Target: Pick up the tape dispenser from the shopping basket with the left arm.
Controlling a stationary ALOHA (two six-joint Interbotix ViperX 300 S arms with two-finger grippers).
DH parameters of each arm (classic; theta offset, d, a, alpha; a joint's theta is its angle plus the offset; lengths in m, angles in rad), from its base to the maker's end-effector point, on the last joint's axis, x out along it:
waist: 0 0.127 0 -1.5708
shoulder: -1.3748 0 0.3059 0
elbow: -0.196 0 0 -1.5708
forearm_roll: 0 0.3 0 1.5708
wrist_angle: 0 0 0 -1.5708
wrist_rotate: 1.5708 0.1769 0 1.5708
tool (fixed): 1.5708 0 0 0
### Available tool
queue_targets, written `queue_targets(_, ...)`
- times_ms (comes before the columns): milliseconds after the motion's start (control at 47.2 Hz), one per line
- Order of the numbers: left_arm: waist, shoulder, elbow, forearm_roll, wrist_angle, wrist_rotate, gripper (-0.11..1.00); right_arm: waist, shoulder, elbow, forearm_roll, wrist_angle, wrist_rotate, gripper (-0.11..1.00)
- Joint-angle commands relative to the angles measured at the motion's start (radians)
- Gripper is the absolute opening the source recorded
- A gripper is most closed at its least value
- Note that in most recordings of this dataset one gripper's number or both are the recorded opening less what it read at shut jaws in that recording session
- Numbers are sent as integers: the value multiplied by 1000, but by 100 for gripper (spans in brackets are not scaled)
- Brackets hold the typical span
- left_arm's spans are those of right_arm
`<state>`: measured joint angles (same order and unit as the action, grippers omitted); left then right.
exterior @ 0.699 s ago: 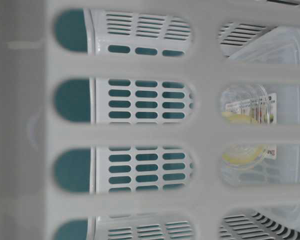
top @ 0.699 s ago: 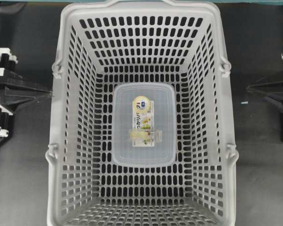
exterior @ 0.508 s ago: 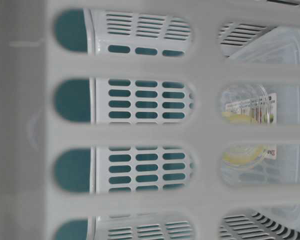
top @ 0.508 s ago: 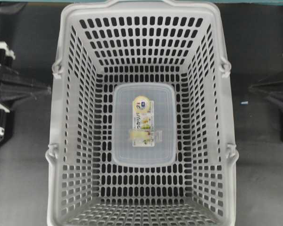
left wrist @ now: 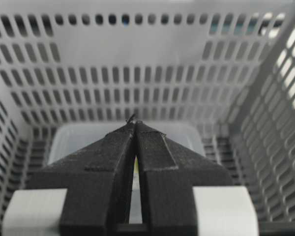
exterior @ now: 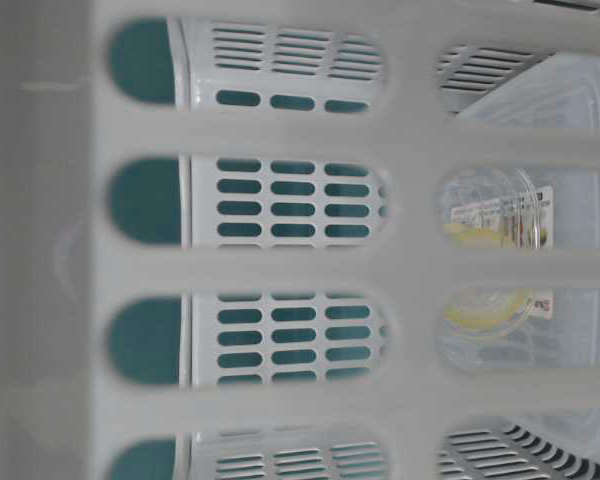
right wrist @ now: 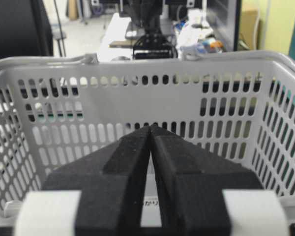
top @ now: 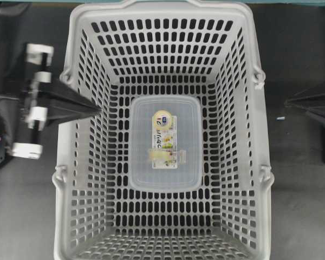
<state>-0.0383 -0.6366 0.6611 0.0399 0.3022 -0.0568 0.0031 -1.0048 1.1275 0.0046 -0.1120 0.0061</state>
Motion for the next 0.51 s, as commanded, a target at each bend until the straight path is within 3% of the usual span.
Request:
queue_targets(0,-5,63,-101,3,80,2,0,3,-3,-29,2,0,-5,6)
queue_targets(64,-11,109,-149,3,135,2,0,3,-12,-31,2,6,-5,16)
queue_targets(275,-18,242,-268,5,278,2,0,3,-23,-32,2,12,-8,65)
queue_targets(339,-14,281,-305,5,331,2,0,3,-23,-32,2,15,-8,72)
queue_targets(424,-2,333,-353,5,402,-9,3,3,-23,-31,2,15,-6,73)
queue_targets(487,-2,364,-383,5,446,-14,13,3,-25,-32,2,15,-8,73)
